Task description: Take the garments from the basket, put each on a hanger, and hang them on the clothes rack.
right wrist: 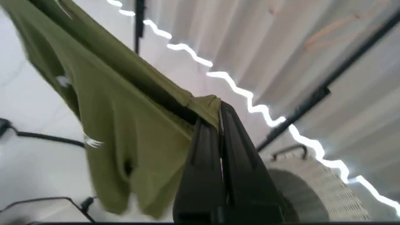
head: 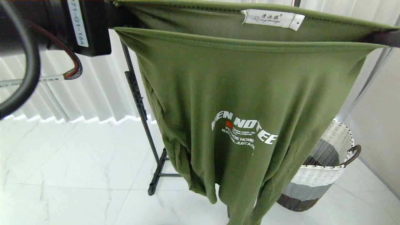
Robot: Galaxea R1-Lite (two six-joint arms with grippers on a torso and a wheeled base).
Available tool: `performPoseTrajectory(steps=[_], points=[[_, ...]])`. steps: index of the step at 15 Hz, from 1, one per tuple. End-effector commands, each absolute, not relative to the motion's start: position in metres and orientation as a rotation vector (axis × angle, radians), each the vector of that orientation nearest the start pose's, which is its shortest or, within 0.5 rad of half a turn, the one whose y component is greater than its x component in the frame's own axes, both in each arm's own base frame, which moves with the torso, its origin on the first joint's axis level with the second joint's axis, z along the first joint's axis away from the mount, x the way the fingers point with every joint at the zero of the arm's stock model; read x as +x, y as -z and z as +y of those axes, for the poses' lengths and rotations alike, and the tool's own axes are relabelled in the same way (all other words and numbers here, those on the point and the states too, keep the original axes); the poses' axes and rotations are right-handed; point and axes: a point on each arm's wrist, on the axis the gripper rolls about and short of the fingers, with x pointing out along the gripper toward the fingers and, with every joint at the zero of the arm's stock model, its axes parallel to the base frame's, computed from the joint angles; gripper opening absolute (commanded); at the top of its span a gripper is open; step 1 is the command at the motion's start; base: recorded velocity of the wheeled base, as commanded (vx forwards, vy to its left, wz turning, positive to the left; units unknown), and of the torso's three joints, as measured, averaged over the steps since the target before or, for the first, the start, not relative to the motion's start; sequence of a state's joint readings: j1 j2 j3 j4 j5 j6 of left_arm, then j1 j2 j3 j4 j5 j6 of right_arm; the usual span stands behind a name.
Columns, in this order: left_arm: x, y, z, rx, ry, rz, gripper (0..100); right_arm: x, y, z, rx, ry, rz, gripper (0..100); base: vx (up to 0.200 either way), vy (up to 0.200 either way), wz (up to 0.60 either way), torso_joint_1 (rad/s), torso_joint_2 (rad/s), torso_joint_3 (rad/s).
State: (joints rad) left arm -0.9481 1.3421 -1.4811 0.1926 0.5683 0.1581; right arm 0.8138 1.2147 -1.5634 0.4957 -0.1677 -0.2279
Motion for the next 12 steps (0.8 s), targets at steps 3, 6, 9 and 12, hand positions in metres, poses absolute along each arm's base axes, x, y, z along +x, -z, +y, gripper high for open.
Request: performPoseTrajectory(steps=[3, 6, 9, 12], points=[[0.147, -0.391, -0.179, 0.21, 0.445, 0.006, 0, 0.054, -0.392, 0.052, -0.32, -0.69, 0.126, 0, 0.0, 0.0, 0.0, 0.0, 0.0, 0.0], [0.165, -0.395, -0.189, 0.228, 0.559, -0.016, 0, 0.034, -0.384, 0.037, -0.339, -0.812, 0.17, 0, 0.0, 0.0, 0.0, 0.0, 0.0, 0.0], [0.18, -0.385, -0.196, 0.263, 0.612, 0.005, 0, 0.031, -0.381, 0.036, -0.338, -0.895, 0.184, 0, 0.0, 0.0, 0.0, 0.0, 0.0, 0.0], [0.184, -0.382, -0.194, 0.264, 0.593, 0.021, 0, 0.034, -0.38, 0.04, -0.343, -0.889, 0.198, 0, 0.0, 0.0, 0.0, 0.0, 0.0, 0.0]])
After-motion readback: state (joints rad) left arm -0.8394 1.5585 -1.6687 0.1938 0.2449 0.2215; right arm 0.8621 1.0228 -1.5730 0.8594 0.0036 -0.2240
